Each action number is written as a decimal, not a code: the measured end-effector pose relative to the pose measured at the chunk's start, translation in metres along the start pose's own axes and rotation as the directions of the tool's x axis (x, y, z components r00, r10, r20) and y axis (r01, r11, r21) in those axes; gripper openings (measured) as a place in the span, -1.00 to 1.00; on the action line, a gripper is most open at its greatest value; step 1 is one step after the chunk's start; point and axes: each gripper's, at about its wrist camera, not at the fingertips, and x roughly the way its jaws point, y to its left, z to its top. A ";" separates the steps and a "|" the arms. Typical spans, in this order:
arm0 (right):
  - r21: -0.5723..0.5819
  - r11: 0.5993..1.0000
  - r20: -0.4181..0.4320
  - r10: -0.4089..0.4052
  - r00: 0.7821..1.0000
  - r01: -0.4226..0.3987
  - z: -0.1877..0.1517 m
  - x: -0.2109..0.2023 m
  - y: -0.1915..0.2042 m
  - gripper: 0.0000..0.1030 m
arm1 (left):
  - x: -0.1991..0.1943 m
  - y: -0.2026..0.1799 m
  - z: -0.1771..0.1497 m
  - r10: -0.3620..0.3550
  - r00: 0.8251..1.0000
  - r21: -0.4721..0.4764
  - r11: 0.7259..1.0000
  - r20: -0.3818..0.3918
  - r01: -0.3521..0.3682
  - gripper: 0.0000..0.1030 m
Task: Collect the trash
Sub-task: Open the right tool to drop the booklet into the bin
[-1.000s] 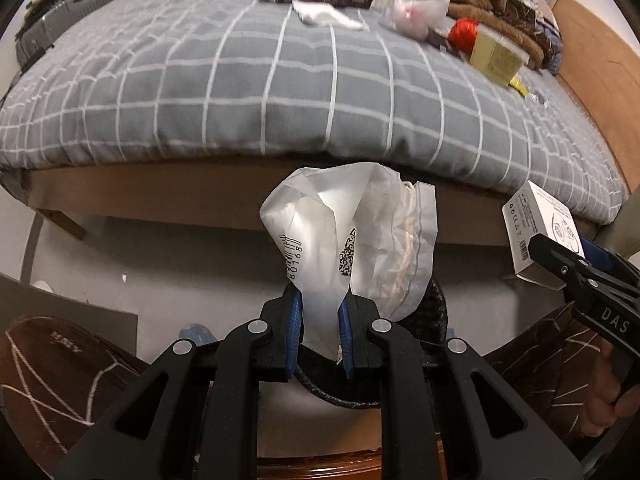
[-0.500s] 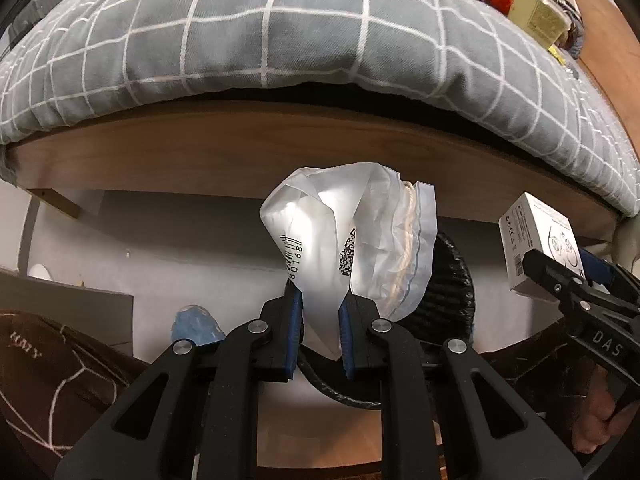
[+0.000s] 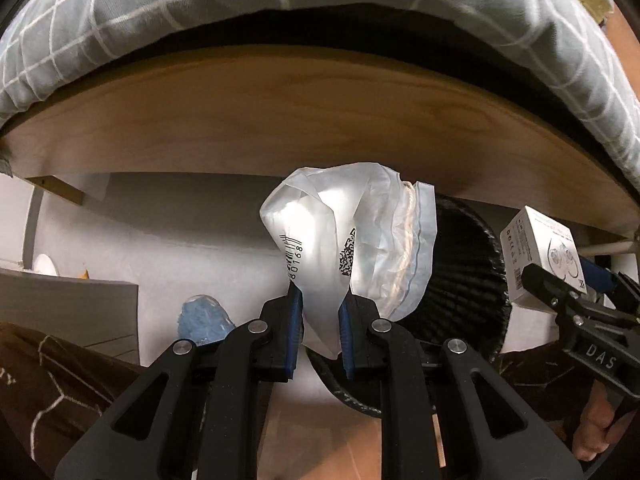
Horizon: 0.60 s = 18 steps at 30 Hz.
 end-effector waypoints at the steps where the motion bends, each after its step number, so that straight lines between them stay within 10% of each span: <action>1: -0.005 1.000 -0.005 -0.001 1.000 0.001 0.000 0.004 0.001 0.51 | 0.002 0.001 0.001 0.002 1.000 -0.003 1.000 -0.002 -0.002 -0.69; 18: 0.005 0.999 -0.021 0.053 0.998 -0.053 0.002 0.011 0.002 0.87 | 0.009 -0.006 0.005 0.006 0.999 -0.019 1.000 -0.046 -0.007 -0.69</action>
